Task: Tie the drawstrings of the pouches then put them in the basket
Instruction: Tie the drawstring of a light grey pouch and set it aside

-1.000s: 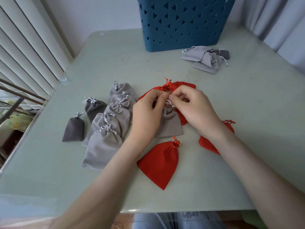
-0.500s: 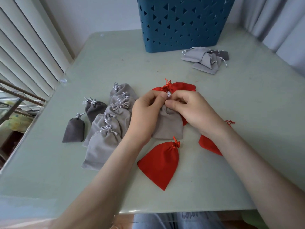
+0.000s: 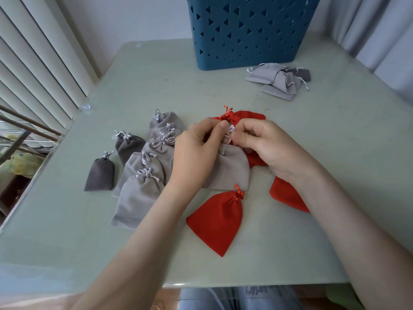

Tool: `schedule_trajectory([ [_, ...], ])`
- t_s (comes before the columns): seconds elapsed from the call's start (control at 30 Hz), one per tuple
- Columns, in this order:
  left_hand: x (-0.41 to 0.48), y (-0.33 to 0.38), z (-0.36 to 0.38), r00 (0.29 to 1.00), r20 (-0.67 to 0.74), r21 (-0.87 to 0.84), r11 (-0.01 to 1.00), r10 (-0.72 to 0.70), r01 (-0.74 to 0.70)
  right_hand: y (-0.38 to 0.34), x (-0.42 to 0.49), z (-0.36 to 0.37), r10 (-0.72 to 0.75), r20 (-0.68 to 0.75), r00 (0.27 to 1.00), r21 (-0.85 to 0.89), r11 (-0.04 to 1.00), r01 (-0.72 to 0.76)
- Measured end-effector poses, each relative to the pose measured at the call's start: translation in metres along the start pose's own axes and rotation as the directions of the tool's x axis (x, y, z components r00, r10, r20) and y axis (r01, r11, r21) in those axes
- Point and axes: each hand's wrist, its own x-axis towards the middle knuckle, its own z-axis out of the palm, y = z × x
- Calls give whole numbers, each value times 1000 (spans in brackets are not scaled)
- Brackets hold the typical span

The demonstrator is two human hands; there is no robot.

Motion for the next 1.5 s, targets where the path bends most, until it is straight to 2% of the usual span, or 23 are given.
schedule_trajectory([
  [0.2,2,0,-4,996,42,-138,987,-78,83,-4,-1,2,15,-35,999,98,995,-12],
  [0.33,2,-2,-1,996,-19,-75,994,-86,84,-2,-2,9,57,-47,997,131,990,-50],
  [0.53,2,-3,0,999,-32,24,999,-28,29,-1,-2,8,44,-61,997,51,998,-41],
  [0.63,3,-1,-2,998,5,-78,995,-61,61,-1,-2,5,51,-55,997,75,996,-47],
  [0.7,2,1,-3,996,51,-178,980,-76,84,-2,-1,3,89,-6,996,184,979,-86],
  [0.8,3,4,-4,987,144,-367,922,-74,123,-5,-1,-1,171,111,979,412,889,-202],
  [0.93,5,2,-6,965,260,-528,835,-12,152,-10,-3,-3,229,199,953,540,786,-302],
  [1.0,5,3,-8,960,277,-470,876,33,105,-9,-3,-4,233,200,952,551,777,-306],
  [1.1,6,2,-13,967,238,-269,963,88,-21,-4,-2,-7,209,204,956,518,806,-287],
  [1.17,6,-1,-16,967,200,-114,984,158,-137,-3,-2,-7,191,202,960,474,839,-267],
  [1.3,6,-5,-18,915,168,220,891,366,-397,-1,-2,-7,186,173,967,320,918,-233],
  [1.4,6,-5,-16,910,186,263,873,371,-410,0,-2,-8,153,109,982,142,975,-168],
  [1.5,5,-5,-13,962,161,197,947,222,-252,-2,-3,-7,102,26,994,-36,994,-101],
])
